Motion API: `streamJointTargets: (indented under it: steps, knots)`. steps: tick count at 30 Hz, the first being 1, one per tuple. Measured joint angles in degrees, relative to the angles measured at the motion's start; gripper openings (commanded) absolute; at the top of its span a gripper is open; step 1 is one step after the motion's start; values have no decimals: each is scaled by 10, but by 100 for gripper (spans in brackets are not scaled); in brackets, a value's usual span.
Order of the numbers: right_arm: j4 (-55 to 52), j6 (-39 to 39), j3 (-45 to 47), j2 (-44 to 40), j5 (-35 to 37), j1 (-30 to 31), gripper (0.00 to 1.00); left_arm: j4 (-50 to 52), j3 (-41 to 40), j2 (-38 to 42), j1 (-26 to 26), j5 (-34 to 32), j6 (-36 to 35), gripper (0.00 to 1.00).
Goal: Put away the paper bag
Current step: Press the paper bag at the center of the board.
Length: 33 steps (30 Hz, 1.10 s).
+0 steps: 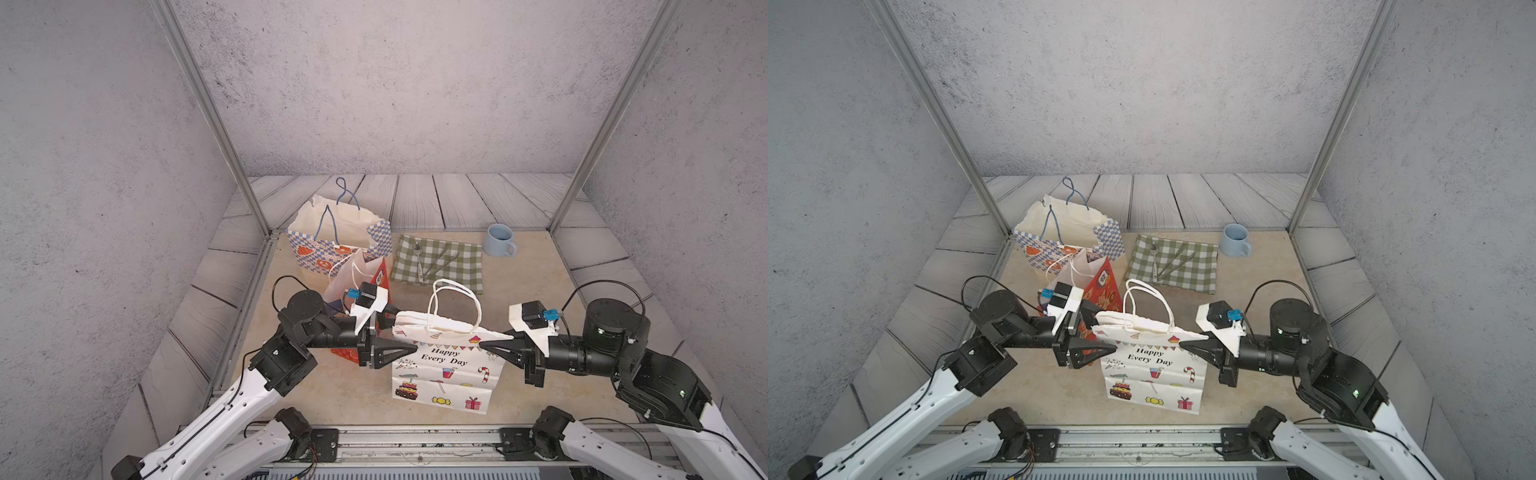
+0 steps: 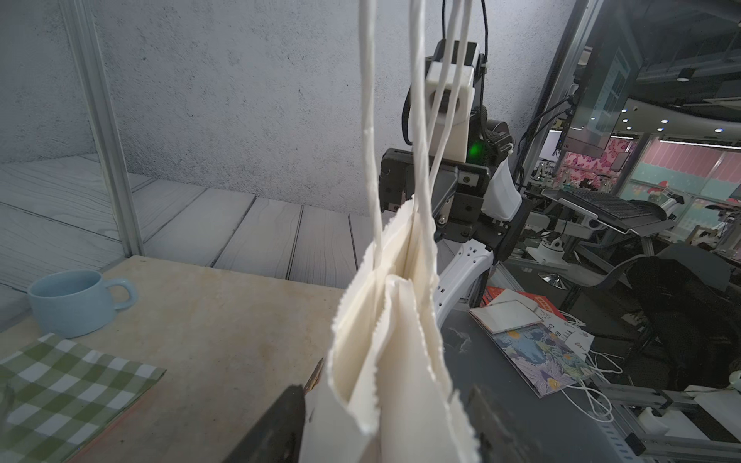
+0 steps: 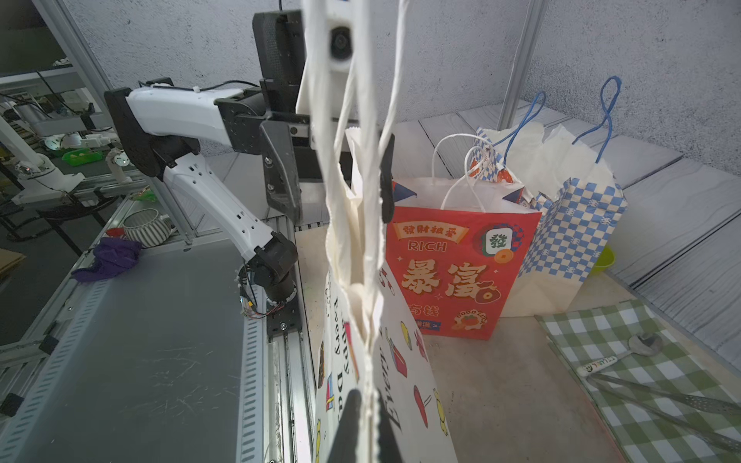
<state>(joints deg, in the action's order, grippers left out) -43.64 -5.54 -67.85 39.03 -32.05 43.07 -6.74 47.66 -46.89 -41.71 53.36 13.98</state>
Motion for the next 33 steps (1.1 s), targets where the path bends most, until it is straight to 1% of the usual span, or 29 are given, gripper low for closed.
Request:
streamJointTargets:
  steps: [5,8,11,15,16,20,21,22,24,25,28,30,32,33]
  knots:
    - [-20,-5,-14,0,-10,0,0,5,7,0,2,-5,-17,47]
    - [-24,-5,-17,0,-15,0,0,7,16,-1,2,-4,-24,35]
    - [-26,-5,-17,0,-21,0,0,7,26,-4,2,4,-26,26]
    - [-31,-7,-18,2,-24,0,0,11,39,-15,3,29,-26,1]
    - [-32,-7,-19,2,-24,0,0,14,43,-19,3,35,-26,0]
    - [-33,-9,-20,2,-24,0,0,24,52,-25,5,50,-26,0]
    - [-33,-9,-20,2,-24,0,0,24,52,-25,5,51,-26,19]
    - [-33,-9,-20,2,-24,0,0,26,52,-25,5,51,-27,36]
    - [-33,-9,-20,4,-24,0,0,30,52,-25,5,49,-30,64]
    - [-32,-9,-20,5,-23,0,0,32,52,-25,5,48,-30,67]
    - [-28,-7,-21,7,-17,0,0,33,42,-23,5,47,-27,68]
    - [-24,-7,-22,9,-12,0,0,31,30,-22,5,47,-24,65]
    - [-16,-5,-22,10,-9,0,0,27,19,-23,5,47,-19,57]
    - [-12,-4,-22,12,-8,0,0,26,14,-23,5,47,-18,50]
